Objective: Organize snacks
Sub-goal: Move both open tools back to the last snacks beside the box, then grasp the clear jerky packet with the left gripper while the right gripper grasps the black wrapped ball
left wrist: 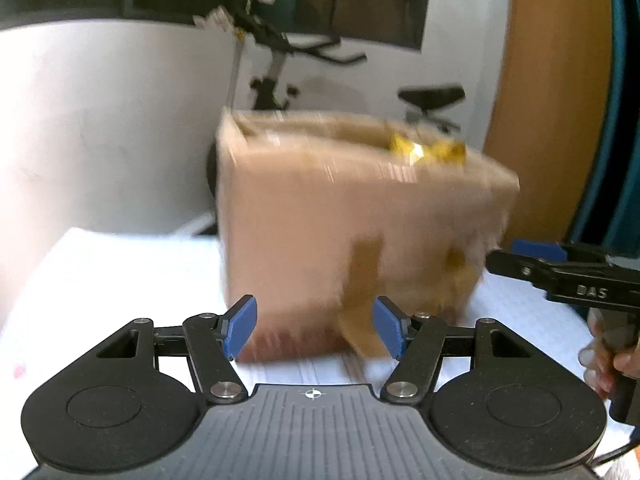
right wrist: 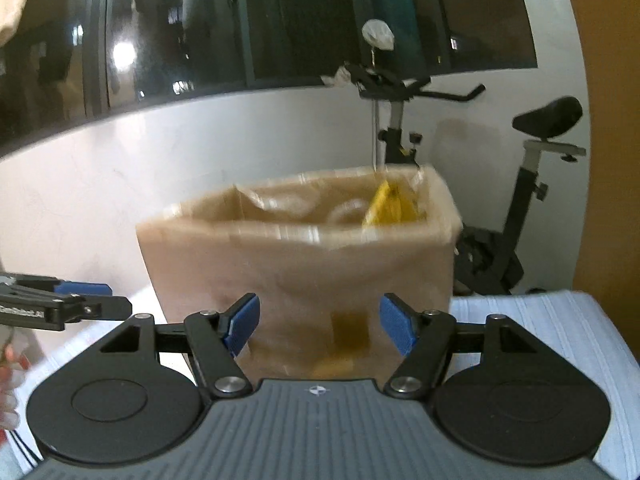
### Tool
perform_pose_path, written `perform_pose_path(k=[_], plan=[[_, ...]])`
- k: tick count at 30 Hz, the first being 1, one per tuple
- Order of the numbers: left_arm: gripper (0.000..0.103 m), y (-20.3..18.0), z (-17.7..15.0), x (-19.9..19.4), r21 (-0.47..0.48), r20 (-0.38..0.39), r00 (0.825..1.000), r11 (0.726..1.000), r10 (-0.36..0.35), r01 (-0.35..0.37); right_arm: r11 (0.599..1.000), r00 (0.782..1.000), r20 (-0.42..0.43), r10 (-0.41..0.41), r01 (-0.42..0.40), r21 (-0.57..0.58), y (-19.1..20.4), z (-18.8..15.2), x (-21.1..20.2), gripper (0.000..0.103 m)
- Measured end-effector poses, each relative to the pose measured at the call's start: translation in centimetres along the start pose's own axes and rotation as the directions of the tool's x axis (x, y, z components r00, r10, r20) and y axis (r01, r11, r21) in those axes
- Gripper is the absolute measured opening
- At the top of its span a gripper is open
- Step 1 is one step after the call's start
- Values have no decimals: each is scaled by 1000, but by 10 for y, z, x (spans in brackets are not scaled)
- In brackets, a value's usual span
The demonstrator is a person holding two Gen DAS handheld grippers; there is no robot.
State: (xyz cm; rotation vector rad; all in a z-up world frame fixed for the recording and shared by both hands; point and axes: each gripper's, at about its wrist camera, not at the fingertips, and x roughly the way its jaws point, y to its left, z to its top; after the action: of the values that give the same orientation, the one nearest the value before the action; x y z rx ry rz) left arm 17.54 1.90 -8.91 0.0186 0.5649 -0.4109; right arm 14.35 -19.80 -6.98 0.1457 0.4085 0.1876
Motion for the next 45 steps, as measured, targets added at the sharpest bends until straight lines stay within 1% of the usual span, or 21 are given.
perform_pose_path(k=[2,4,9,14,20,26,29,30,32,34,38,41,42,43,44,45], plan=[[67,-8,-15,9,26,-26,999,999,-21,21,1000,999,-31,-24,23,-17,1,-17,4,70],[67,-16,-28,19,56,-62,997,998,-37,41,1000,998,-49,-28,28,-12,0,-35,7,70],[67,-32,-57,39,99,-151,984,989,-95,111,997,990,-118,-71,69,-16,2,-76,12,70],[67,-43,-81,47,153,-214,971,978,-108,142,996,982,-168,-81,75,-41,5,-105,19,69],[67,-50,-93,54,185,-253,962,970,-106,156,996,980,-182,-77,66,-65,7,-116,25,69],[67,-58,-104,57,228,-280,957,962,-81,148,996,977,-200,-72,61,-61,7,-120,28,69],[67,-58,-109,58,223,-278,958,965,-76,141,996,976,-205,-70,59,-61,7,-120,29,69],[66,-58,-110,58,221,-274,959,965,-77,141,996,976,-207,-70,58,-61,8,-120,30,69],[46,-55,-110,54,223,-255,964,966,-70,129,996,975,-211,-67,55,-63,8,-120,31,69],[45,-51,-108,54,219,-241,969,971,-43,98,997,975,-215,-63,50,-65,9,-120,31,69],[44,-30,-106,55,128,-230,973,991,6,24,997,973,-225,-47,32,-69,11,-120,32,69],[44,-14,-106,54,78,-222,973,996,60,-43,997,971,-238,-22,3,-80,14,-119,35,70],[44,-8,-106,54,62,-220,973,997,68,-56,996,970,-242,-12,-8,-85,16,-117,37,76],[44,-5,-105,54,48,-218,973,997,75,-66,996,969,-247,-7,-16,-89,18,-117,39,79],[44,-1,-106,53,38,-215,973,996,85,-78,995,967,-254,-2,-23,-95,20,-116,42,81],[44,1,-106,53,32,-213,973,996,90,-85,994,966,-260,3,-31,-103,22,-115,45,81]])
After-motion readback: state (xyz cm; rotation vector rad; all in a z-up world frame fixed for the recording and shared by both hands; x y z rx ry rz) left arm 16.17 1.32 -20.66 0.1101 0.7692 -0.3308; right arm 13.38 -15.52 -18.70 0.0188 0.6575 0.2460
